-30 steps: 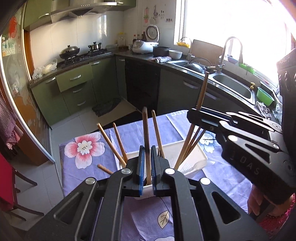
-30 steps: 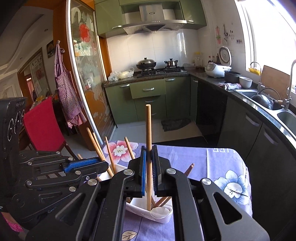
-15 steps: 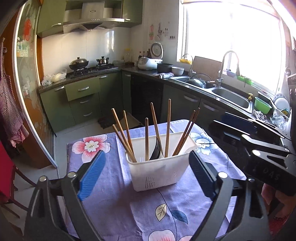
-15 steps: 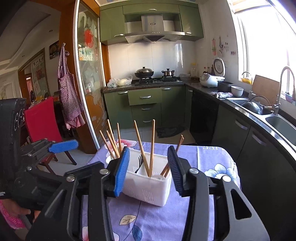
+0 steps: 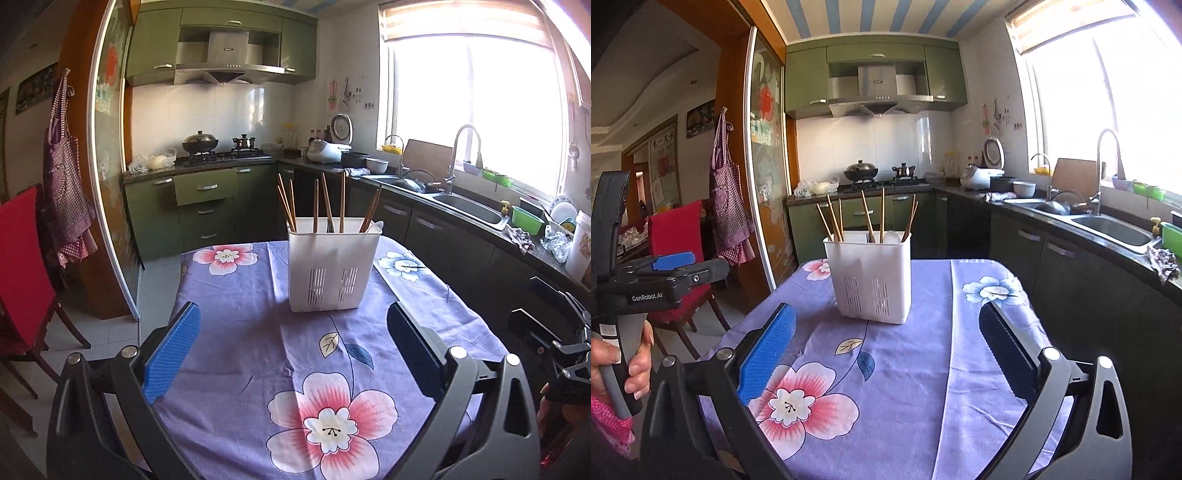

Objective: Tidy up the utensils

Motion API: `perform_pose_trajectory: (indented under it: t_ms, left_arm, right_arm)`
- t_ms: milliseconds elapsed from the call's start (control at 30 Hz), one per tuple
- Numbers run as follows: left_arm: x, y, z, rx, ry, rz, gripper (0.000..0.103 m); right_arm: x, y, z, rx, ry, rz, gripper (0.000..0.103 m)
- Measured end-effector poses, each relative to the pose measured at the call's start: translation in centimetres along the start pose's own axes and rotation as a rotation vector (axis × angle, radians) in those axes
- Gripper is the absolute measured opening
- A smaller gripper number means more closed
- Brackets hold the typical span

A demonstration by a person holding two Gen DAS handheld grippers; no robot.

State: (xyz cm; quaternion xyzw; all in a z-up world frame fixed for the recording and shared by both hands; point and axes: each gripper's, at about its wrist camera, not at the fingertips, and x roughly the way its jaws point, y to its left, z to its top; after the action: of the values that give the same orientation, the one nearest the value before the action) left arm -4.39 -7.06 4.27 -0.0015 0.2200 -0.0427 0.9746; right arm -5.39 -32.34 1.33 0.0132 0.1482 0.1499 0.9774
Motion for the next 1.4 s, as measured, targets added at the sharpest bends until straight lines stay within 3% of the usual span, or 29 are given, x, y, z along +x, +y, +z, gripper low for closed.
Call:
perform_pose_trajectory:
  t_ms: [167,433,1400]
  left_arm:
    - [-3.2,-0.3,-0.5,-0.001,-0.047,0.02,0.096]
    - [-4.5,0.7,-2.2,-0.008,-0.044,0.069,0.096]
    - [-3.9,1.6,-3.1,-0.043,0.016,0.039,0.096]
  right_arm:
    - [-3.0,0.6,0.2,0.029,-0.038,0.047,0.098]
    - [-4.6,0.6,1.5,0.054,-0.076,0.014,0.098]
    - [-2.4,1.9,1.8,0.021,-0.023,-0.023,0.098]
